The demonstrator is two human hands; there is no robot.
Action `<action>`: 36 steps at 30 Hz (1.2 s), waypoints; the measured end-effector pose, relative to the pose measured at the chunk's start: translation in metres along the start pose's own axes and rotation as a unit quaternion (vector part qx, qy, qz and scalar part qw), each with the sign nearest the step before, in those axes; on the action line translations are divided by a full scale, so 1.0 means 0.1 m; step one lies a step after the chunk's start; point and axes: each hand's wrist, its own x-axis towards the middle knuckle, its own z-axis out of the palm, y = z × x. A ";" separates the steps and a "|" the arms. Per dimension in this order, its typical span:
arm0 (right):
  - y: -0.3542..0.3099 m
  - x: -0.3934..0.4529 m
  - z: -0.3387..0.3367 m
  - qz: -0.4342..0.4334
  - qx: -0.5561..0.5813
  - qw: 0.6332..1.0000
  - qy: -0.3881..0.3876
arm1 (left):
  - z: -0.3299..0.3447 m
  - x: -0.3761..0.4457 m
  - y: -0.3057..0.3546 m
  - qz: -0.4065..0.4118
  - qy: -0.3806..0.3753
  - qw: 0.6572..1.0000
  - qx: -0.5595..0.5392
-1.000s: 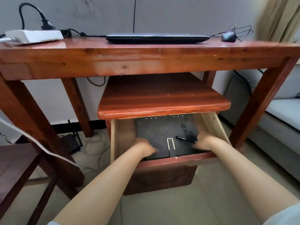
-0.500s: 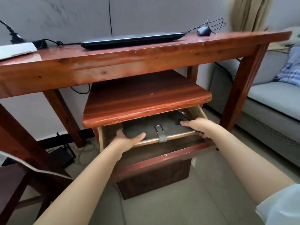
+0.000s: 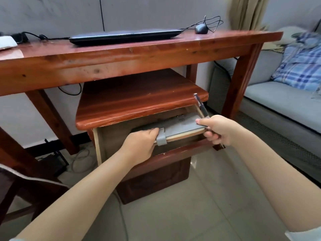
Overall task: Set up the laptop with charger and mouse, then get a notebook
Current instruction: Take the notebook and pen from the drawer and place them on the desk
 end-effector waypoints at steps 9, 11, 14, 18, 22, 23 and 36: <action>0.23 -0.55 -0.45 -0.037 0.146 0.984 0.092 | -0.64 0.22 0.66 0.093 0.002 0.993 0.076; 0.11 -0.61 -0.55 -0.063 0.159 0.978 0.123 | -0.79 0.23 0.79 0.088 0.022 0.994 0.059; -0.04 -0.60 -0.64 -0.104 0.156 0.969 0.158 | -0.92 0.29 0.89 0.066 0.052 0.995 0.062; -0.18 -0.37 -0.55 -0.105 0.060 0.966 0.229 | -0.98 0.40 0.68 0.040 0.116 0.981 0.148; -0.06 -0.12 -0.23 -0.185 -0.220 0.901 0.325 | -0.74 0.49 0.20 -0.006 0.042 0.983 0.178; 0.04 -0.10 -0.11 -0.201 -0.288 0.878 0.325 | -0.73 0.46 0.13 0.000 0.041 0.981 0.192; 1.00 0.08 0.72 -0.367 -0.590 0.662 0.280 | -0.37 0.52 -0.41 -0.034 -0.053 0.996 0.070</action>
